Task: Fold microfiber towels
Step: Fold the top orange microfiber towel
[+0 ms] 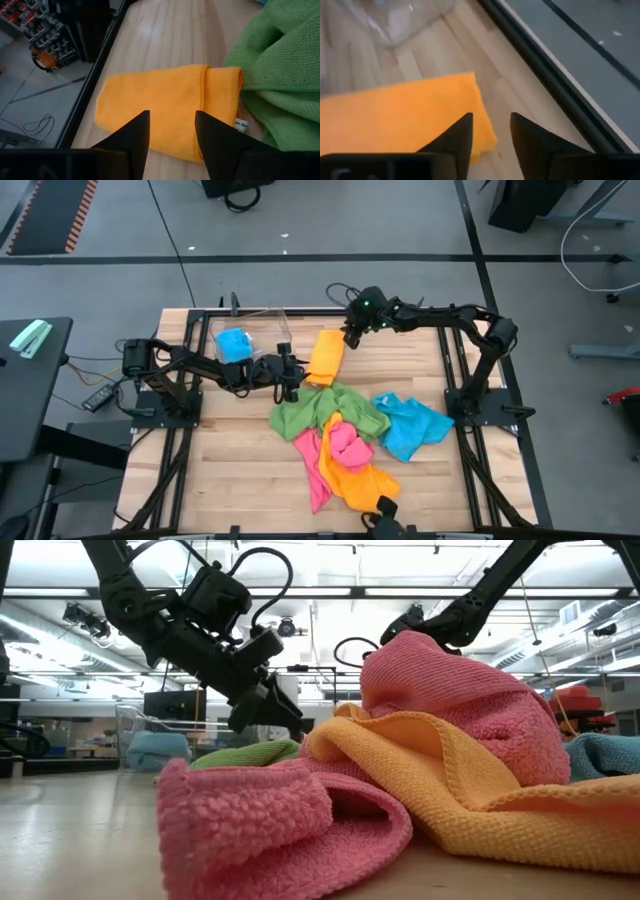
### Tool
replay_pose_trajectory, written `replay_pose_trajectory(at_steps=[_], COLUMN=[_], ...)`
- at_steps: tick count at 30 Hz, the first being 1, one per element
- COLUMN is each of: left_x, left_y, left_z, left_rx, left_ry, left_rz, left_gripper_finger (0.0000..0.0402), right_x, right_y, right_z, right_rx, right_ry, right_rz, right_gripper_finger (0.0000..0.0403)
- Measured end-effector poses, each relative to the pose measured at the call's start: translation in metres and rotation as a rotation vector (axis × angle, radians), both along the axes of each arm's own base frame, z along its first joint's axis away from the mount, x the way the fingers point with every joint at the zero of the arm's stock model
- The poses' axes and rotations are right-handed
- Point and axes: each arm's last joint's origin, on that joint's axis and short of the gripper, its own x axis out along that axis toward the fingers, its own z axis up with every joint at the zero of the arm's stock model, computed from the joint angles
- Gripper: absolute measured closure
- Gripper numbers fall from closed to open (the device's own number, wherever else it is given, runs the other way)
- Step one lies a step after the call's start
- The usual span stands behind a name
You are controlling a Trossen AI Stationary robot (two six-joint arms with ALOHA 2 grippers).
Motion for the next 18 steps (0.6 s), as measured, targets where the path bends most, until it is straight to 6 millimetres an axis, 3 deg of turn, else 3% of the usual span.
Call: replay_pose_trajectory(at_steps=[8, 14, 18], left_x=[0.000, 0.001, 0.001], left_y=[0.000, 0.001, 0.001], left_z=[0.000, 0.002, 0.002], left_rx=[-0.002, 0.000, 0.000], left_ry=[-0.006, -0.019, -0.020], left_rz=[0.003, 0.003, 0.004], left_gripper_finger=[0.0237, 0.0238, 0.0241], right_x=[-0.003, -0.001, 0.003], right_y=[-0.018, -0.016, -0.017], right_z=[-0.025, -0.022, -0.033], right_rx=[0.131, 0.143, 0.155], right_ry=[-0.021, -0.049, -0.049], right_rz=[-0.018, 0.026, 0.036], right_gripper_finger=[0.0212, 0.0227, 0.0242])
